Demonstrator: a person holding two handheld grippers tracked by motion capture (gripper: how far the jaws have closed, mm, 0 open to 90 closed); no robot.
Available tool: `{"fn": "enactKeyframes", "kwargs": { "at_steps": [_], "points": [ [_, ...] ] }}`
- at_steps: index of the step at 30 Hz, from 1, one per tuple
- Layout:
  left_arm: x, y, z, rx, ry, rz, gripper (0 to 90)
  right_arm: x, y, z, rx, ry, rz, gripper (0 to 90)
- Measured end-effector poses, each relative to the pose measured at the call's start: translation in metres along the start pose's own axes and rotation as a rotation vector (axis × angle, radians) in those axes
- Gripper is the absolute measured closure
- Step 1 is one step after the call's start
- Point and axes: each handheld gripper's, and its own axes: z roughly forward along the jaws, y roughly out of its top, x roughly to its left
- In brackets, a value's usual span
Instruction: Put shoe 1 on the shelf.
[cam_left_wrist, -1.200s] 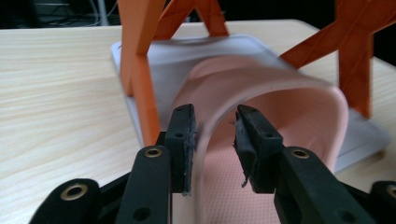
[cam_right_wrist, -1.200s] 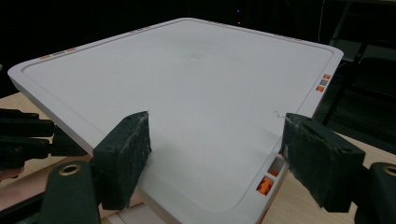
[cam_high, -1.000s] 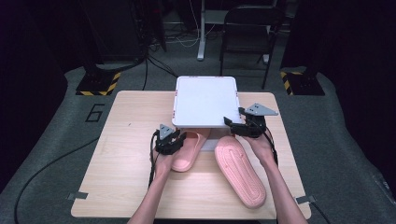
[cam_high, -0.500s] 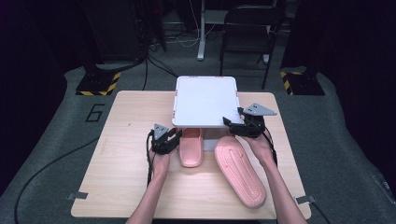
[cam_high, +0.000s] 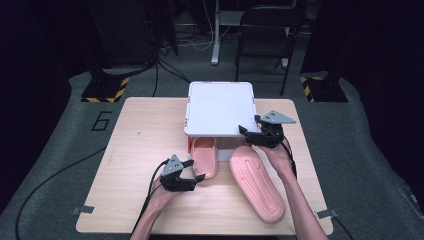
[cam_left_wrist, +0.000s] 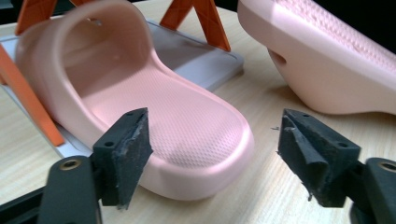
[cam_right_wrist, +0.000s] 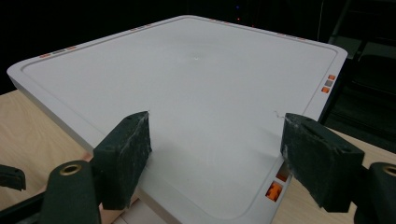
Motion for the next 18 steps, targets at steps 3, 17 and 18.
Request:
{"fn": "enactKeyframes", "kwargs": {
  "at_steps": [3, 17, 18],
  "points": [
    [-0.004, -0.003, 0.006, 0.031, 0.019, 0.044, 20.2, 0.0, 0.0, 0.0, 0.002, 0.0, 0.003, 23.9],
    [-0.004, 0.008, 0.033, 0.105, 0.145, 0.123, 25.1, 0.0, 0.001, 0.0, 0.002, -0.005, 0.004, 23.9],
    [-0.004, 0.008, 0.033, 0.105, 0.145, 0.123, 25.2, 0.0, 0.001, 0.0, 0.002, -0.005, 0.004, 23.9]
  ]
}}
